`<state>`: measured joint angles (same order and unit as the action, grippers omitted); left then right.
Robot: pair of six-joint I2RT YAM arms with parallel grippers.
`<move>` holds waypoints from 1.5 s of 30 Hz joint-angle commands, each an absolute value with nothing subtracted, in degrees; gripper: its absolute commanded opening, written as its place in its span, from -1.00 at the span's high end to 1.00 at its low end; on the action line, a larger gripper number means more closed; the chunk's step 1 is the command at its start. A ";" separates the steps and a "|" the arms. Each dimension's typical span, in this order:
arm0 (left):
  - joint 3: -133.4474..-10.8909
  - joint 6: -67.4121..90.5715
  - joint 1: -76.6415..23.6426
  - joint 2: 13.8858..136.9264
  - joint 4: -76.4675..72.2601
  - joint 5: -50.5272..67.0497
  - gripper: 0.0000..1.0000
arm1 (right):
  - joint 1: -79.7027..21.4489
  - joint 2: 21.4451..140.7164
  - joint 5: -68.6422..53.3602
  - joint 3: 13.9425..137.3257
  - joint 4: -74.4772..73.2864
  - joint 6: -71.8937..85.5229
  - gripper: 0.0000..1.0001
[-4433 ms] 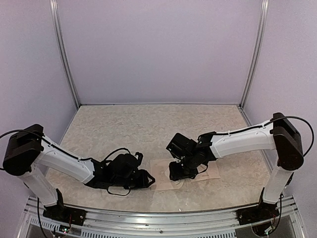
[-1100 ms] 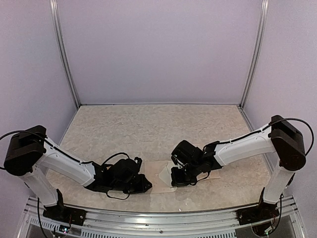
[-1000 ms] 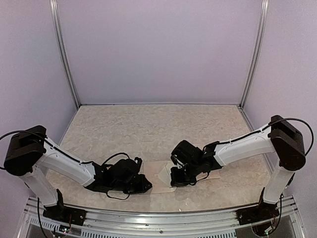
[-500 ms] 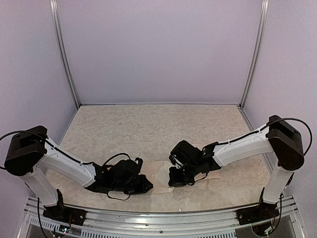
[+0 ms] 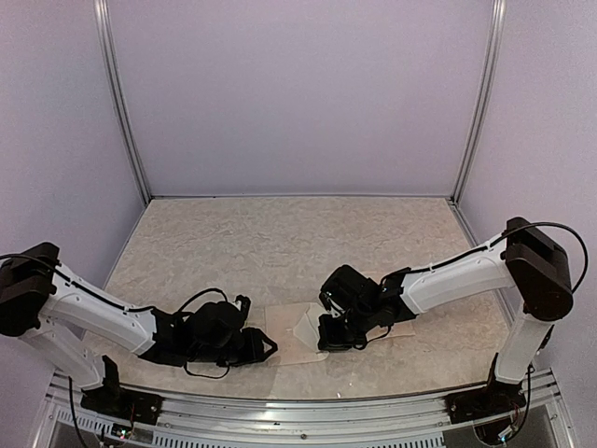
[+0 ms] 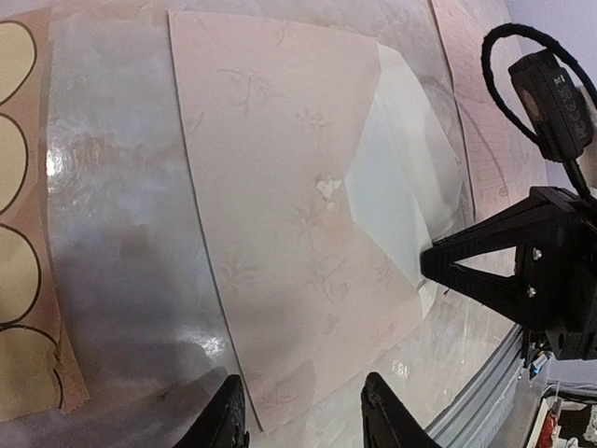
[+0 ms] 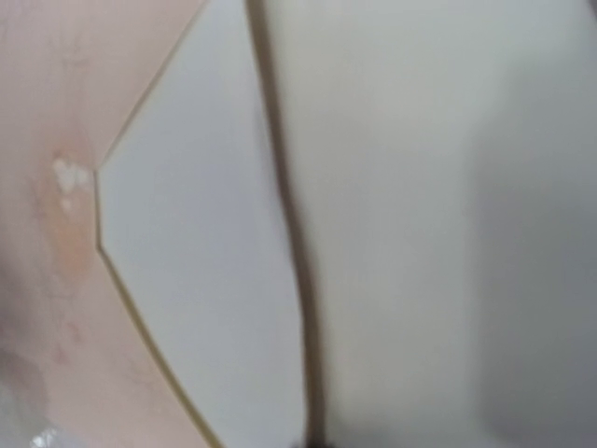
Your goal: Place the letter into the envelope and seal it
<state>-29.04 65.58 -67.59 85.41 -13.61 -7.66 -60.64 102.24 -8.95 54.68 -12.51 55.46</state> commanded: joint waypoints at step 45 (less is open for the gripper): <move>-27.03 68.58 -69.18 88.04 -16.30 -7.55 0.59 | -62.84 101.92 -8.03 56.01 -11.64 57.04 1.00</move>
<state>-27.03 68.73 -68.62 88.79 -18.17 -6.63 -61.89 103.24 -9.19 55.70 -11.81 56.25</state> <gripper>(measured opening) 0.202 0.003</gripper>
